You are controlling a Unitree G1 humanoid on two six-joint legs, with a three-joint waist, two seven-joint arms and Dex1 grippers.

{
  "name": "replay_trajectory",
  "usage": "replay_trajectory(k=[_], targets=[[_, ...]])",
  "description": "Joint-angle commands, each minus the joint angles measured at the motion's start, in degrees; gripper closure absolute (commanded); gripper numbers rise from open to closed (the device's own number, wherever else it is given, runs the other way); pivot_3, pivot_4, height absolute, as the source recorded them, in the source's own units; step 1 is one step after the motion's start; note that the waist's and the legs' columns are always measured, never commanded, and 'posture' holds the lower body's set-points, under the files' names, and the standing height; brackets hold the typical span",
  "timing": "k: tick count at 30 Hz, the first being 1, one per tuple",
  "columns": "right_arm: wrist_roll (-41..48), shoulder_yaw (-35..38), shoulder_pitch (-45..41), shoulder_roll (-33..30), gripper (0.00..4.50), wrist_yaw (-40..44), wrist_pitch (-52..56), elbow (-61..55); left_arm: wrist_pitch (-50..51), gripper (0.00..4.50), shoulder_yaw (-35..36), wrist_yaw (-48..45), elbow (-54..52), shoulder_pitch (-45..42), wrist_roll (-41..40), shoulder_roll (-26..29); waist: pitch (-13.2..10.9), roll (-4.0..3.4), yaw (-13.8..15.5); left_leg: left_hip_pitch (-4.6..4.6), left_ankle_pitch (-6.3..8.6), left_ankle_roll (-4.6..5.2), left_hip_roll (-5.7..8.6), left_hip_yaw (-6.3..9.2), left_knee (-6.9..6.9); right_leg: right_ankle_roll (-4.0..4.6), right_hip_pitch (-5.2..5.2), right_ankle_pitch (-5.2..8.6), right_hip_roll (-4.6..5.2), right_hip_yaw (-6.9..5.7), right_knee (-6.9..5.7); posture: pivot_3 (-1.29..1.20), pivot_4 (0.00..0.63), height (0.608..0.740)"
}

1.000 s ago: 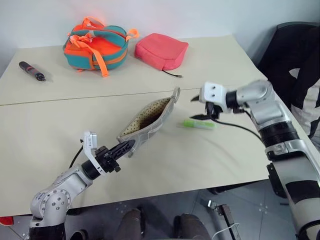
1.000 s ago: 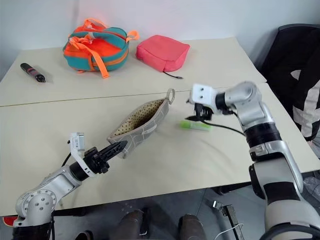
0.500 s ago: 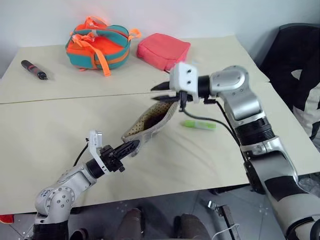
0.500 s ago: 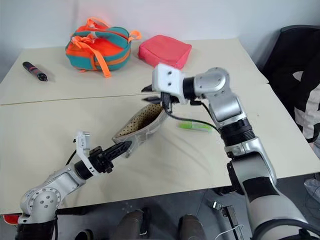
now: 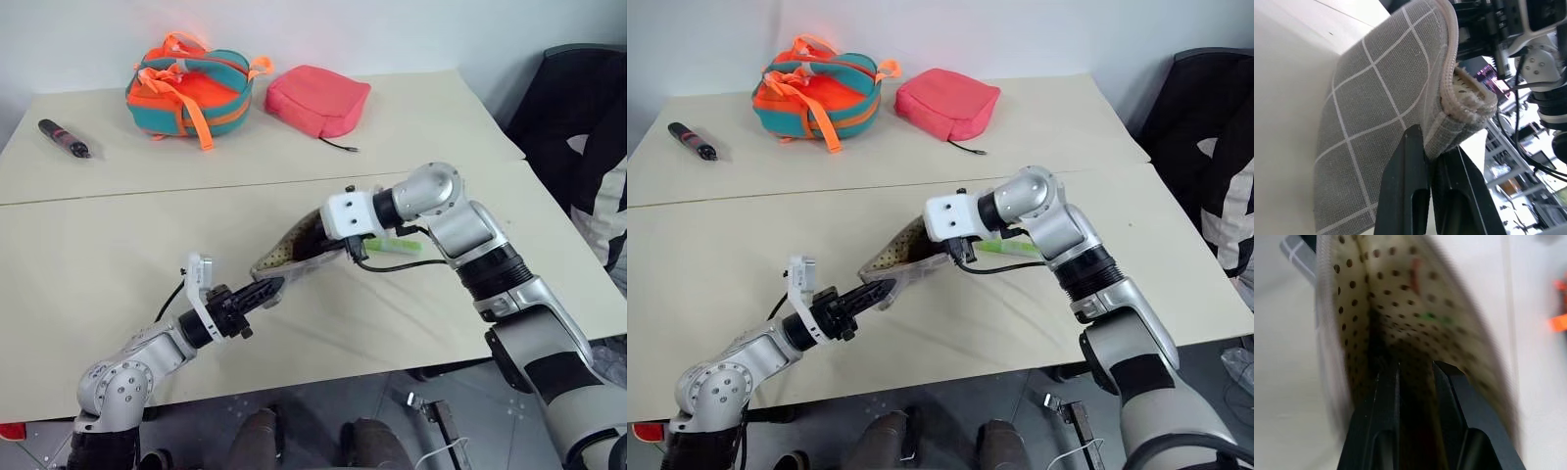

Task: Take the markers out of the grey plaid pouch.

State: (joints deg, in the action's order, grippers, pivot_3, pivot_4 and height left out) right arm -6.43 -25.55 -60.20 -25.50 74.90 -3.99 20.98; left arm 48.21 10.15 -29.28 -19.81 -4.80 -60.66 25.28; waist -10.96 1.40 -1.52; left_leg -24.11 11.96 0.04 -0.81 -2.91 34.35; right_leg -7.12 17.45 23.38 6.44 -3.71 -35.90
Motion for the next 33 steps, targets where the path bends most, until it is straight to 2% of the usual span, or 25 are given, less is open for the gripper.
replay_trajectory(k=[1, 6, 9, 13, 16, 20, 22, 24, 26, 30, 33], targets=[[-3.1, -1.9, -2.3, 1.7, 3.41, -1.1, -1.5, 0.8, 4.1, 4.50, -0.1, -2.2, -1.0, -2.1, -4.9, 1.6, 0.0, 0.00, 0.0, 0.00, 0.00, 0.00, 0.00, 0.00, 0.00, 0.00, 0.00, 0.00, 0.00, 0.00, -0.01, 0.00, 0.150, 0.740], [-8.1, -5.3, -2.3, 4.0, 3.41, -3.0, -0.9, 4.5, 7.5, 4.50, 0.5, -3.6, 0.4, -3.5, -7.9, 2.5, 0.0, 0.00, 0.0, 0.01, 0.00, -0.01, 0.00, 0.01, 0.01, 0.00, 0.00, 0.00, -0.04, 0.00, -0.02, 0.00, 0.150, 0.740], [-8.5, -5.9, -0.7, 3.2, 3.41, -0.7, 1.3, 1.9, 9.2, 4.50, 1.5, -2.0, 0.4, -4.7, -11.6, 1.7, 0.0, 0.00, 0.1, 0.00, -0.01, -0.01, 0.01, 0.05, 0.03, 0.00, -0.01, 0.00, -0.02, 0.02, -0.02, 0.00, 0.150, 0.740], [-0.9, -1.0, -1.0, -1.4, 3.41, 7.1, 7.8, -7.6, 10.6, 4.50, 2.8, -0.8, 1.2, -4.9, -16.4, 0.9, 0.0, 0.00, 0.1, -0.06, 0.00, 0.00, 0.03, 0.12, 0.05, 0.00, -0.05, 0.00, 0.01, 0.05, -0.02, 0.00, 0.150, 0.740], [1.3, -0.5, -0.1, -5.2, 3.41, 11.3, 10.5, -11.9, 11.3, 4.50, 2.2, -0.5, 1.5, -5.1, -18.7, 0.4, 0.0, 0.00, 0.2, -0.04, 0.00, 0.00, 0.02, 0.17, 0.08, 0.00, -0.08, 0.00, 0.02, 0.08, 0.03, 0.00, 0.150, 0.740], [2.3, -1.3, 0.8, -7.3, 3.41, 13.6, 14.1, -16.1, 11.9, 4.50, 3.1, 1.9, 3.4, -5.3, -23.9, -0.6, 0.0, 0.00, 0.1, -0.04, 0.01, 0.00, 0.02, 0.15, 0.11, 0.00, -0.08, 0.00, 0.02, 0.09, 0.15, 0.00, 0.150, 0.740], [2.8, -1.6, 0.9, -6.5, 3.41, 13.1, 15.8, -17.4, 11.4, 4.50, 2.8, 1.3, 3.6, -4.2, -21.3, 0.4, 0.0, 0.00, -0.1, -0.02, 0.01, -0.01, 0.00, 0.15, 0.09, 0.00, -0.07, 0.00, 0.01, 0.16, 0.14, 0.00, 0.150, 0.740], [0.1, -3.7, 1.6, -5.3, 3.41, 10.6, 14.9, -15.1, 7.9, 4.50, -0.3, -1.8, 2.3, -2.0, -11.4, 3.5, 0.0, 0.02, -0.2, -0.01, 0.01, -0.02, -0.01, 0.11, 0.08, 0.00, -0.05, 0.00, -0.02, 0.13, 0.13, 0.00, 0.150, 0.740], [-1.5, -5.3, 3.0, -4.9, 3.41, 9.5, 14.0, -14.2, 4.5, 4.50, -1.9, -3.8, 1.5, -0.9, -5.8, 4.5, 0.0, 0.02, -0.1, 0.06, 0.02, -0.05, -0.02, 0.01, 0.05, 0.00, -0.04, 0.00, -0.12, 0.11, 0.14, 0.00, 0.150, 0.740], [-5.5, -8.5, 6.0, -3.7, 3.41, 6.2, 10.1, -12.5, 0.9, 4.50, -3.5, -5.5, 0.8, 0.6, -0.1, 5.0, 0.0, 0.04, 0.3, -0.01, 0.03, -0.02, 0.02, 0.00, 0.09, 0.00, -0.04, 0.00, -0.06, 0.13, 0.21, 0.00, 0.150, 0.740], [-7.5, -8.6, 5.6, -2.4, 3.41, 3.1, 8.2, -10.3, 0.0, 4.50, -3.6, -5.7, 0.7, 1.6, 1.1, 4.0, 0.0, 0.04, 0.1, 0.04, 0.04, -0.04, 0.01, -0.07, 0.07, 0.00, -0.04, 0.00, -0.07, 0.11, 0.21, 0.00, 0.150, 0.740]])
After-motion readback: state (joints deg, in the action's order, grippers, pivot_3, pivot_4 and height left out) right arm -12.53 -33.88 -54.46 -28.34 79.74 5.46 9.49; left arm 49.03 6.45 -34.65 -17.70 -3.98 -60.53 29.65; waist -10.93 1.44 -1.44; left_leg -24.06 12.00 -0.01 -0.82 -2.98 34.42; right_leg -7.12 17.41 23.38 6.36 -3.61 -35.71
